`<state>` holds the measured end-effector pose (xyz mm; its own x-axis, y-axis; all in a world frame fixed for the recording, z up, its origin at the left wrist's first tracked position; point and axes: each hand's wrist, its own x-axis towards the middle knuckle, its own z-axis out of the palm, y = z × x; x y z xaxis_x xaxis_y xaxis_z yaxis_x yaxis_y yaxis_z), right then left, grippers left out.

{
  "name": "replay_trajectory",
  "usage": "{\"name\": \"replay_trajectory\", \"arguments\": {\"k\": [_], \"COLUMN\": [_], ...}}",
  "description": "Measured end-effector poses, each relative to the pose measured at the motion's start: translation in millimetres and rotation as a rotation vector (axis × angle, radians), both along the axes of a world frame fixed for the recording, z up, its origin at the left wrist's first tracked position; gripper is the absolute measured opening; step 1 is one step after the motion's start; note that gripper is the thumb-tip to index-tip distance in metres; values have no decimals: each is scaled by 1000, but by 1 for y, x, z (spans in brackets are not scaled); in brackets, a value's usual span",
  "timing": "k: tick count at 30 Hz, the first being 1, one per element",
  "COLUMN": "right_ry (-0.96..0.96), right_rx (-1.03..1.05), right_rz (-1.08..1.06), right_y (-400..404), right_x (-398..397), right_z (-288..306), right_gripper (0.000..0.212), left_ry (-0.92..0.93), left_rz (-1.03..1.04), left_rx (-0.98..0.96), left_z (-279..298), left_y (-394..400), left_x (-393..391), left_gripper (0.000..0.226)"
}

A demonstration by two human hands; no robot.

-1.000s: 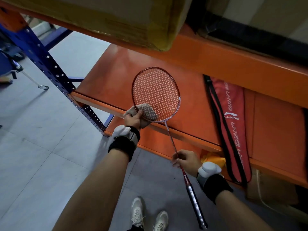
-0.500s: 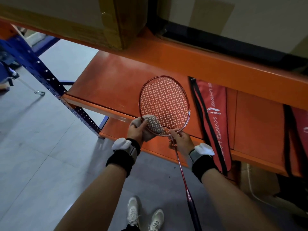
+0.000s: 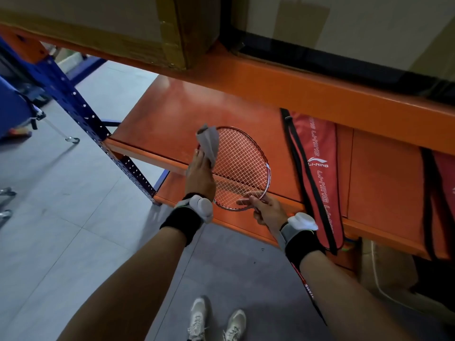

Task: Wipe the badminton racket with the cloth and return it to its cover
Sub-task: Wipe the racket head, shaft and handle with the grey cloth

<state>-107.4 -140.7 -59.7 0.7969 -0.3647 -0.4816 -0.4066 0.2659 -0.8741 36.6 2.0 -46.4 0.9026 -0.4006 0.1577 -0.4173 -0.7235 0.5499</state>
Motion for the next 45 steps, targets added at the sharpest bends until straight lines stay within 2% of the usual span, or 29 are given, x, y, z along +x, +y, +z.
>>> {"name": "replay_trajectory", "arguments": {"k": [3, 5, 9, 12, 16, 20, 22, 24, 27, 31, 37, 42, 45], "right_ry": [-40, -39, -34, -20, 24, 23, 28, 47, 28, 54, 52, 106, 125], "right_rx": [73, 98, 109, 99, 59, 41, 32, 16, 25, -7, 14, 28, 18], "right_rz": [-9, -1, 27, 42, 47, 16, -16, -26, -27, -39, -73, -160, -130], "right_y": [11, 20, 36, 47, 51, 52, 54, 58, 69, 78, 80, 70, 66], "right_x": [-2, -2, -1, 1, -3, -6, -6, -5, 3, 11, 17, 17, 16], "right_z": [3, 3, 2, 3, 7, 13, 14, 17, 24, 26, 34, 41, 44], "right_gripper": [17, 17, 18, 15, 16, 18, 24, 28, 23, 15, 20, 21, 24], "left_ry": [-65, -60, -81, -146, -119, -205, -176, -146, -179, -125, -201, -216, -249], "left_rz": [-44, -30, -40, -156, -249, -190, -123, -94, -159, -211, -431, -630, -639], "left_rx": [210, 270, 270, 288, 320, 388, 411, 397, 387, 211, 58, 37, 33], "left_z": [-1, 0, 7, 10, 6, 7, 9, 9, 11, 15, 17, 13, 14], "left_y": [0, 2, -2, -2, 6, 26, 36, 40, 35, 25, 19, 15, 13], "left_x": [-5, -4, 0, -1, 4, 27, 37, 41, 36, 28, 9, -11, -13], "left_gripper": [65, 65, 58, 53, 57, 62, 64, 63, 57, 55, 52, 54, 55]}}
